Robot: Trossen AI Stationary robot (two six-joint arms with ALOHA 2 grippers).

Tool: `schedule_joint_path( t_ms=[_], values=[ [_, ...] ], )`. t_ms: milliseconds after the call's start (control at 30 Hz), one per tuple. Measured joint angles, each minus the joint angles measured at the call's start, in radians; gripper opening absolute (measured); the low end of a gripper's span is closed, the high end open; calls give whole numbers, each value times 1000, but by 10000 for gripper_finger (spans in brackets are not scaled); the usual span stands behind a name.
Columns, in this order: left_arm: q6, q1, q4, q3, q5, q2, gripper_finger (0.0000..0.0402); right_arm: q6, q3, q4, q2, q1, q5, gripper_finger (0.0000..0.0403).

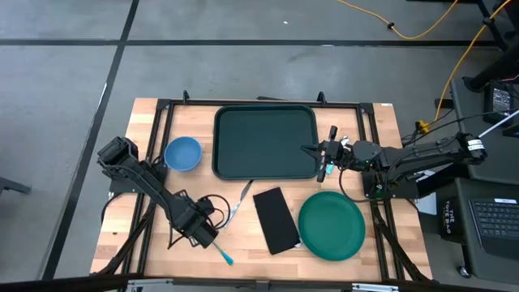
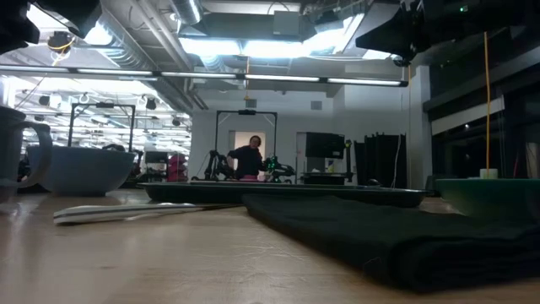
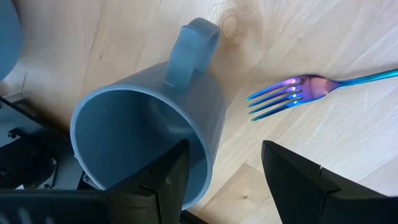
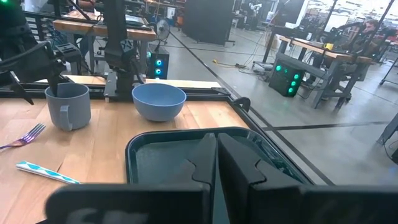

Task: Set up tray
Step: Put the mug on the top right of the tray

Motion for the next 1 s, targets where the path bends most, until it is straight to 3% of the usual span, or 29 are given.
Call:
schedule_joint_path(
  t_ms=[1000],
  values=[
    [-9,-33,-1,0,-47,0,192,0,0,1,0,0,0,24]
  ],
)
